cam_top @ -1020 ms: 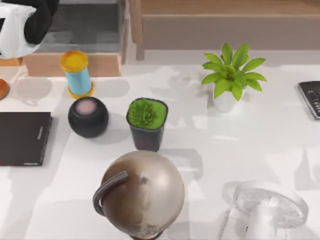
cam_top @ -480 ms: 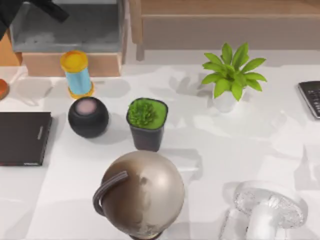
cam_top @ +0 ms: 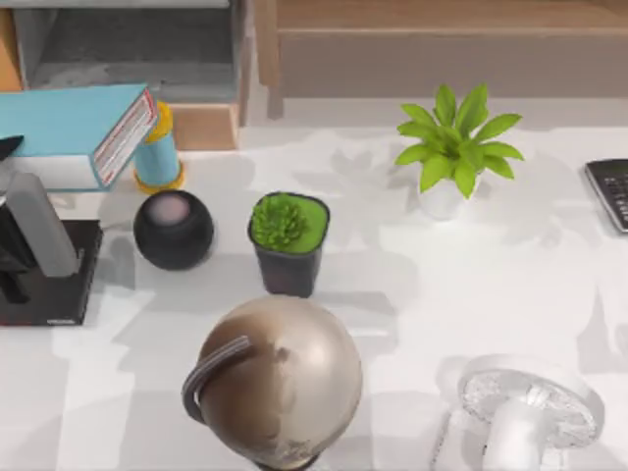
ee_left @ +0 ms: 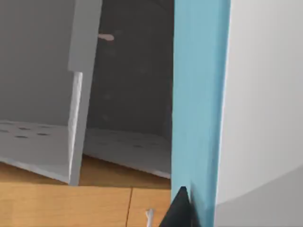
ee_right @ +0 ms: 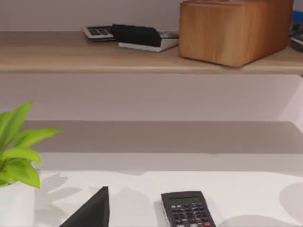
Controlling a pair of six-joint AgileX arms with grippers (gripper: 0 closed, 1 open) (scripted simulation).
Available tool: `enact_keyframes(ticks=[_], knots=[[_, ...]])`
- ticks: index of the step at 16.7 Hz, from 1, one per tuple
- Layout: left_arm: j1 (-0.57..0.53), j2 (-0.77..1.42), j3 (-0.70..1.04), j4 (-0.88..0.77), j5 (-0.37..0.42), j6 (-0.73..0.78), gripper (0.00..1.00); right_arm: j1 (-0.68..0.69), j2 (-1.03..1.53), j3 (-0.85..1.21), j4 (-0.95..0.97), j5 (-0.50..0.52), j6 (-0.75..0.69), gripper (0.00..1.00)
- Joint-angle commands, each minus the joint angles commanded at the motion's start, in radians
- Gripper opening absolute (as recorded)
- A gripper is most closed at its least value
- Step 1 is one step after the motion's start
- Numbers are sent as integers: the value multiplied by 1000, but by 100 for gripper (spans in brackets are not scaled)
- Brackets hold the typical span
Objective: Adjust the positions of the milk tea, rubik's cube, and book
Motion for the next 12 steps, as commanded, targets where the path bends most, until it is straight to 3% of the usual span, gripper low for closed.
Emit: enact_keyframes(ticks=[5,12], knots=[[163,118,-122,-15,-40,260,0,0,0,0,0,0,0,100],[180,140,-118,-19,-50,301,0,0,0,0,0,0,0,100]])
